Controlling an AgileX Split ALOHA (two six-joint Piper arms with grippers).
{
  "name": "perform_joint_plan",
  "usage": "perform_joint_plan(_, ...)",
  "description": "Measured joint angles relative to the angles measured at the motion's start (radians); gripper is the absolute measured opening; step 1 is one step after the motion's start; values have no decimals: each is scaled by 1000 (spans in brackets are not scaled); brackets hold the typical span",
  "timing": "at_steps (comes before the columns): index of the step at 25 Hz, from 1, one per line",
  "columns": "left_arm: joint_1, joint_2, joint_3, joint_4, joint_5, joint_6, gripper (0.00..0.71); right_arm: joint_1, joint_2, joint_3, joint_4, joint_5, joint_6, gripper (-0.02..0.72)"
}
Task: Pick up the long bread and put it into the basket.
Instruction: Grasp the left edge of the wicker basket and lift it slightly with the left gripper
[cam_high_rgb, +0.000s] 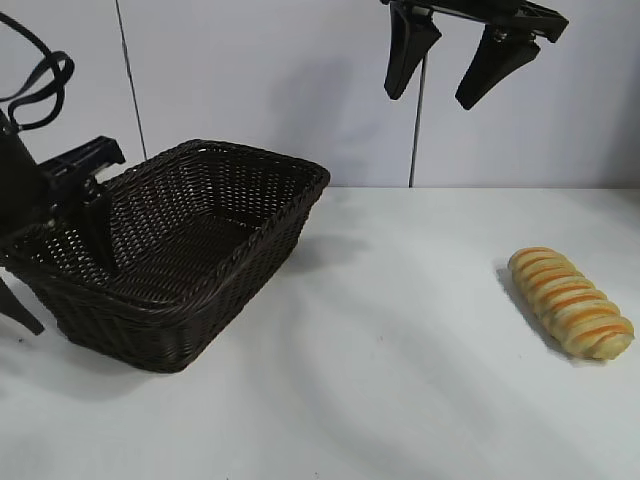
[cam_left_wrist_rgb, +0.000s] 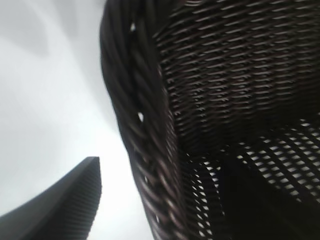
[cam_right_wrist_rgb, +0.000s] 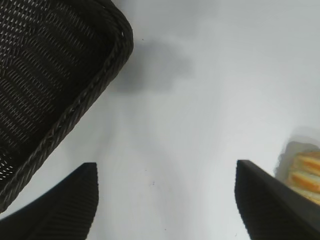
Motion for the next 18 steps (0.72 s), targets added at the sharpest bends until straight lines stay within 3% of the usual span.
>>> perform_joint_plan(3,0,0,0,0,-8,0,428,0,0,0,0,0,0,548)
perform_joint_plan(11,0,0,0,-1,-11,-7,149,0,0,0,0,0,0,548)
perform_joint_plan(14,1,0,0,-3,-22,-15,101,0,0,0,0,0,0,548)
perform_joint_plan(18,0,0,0,-7,-16,-10,99,0,0,0,0,0,0,548)
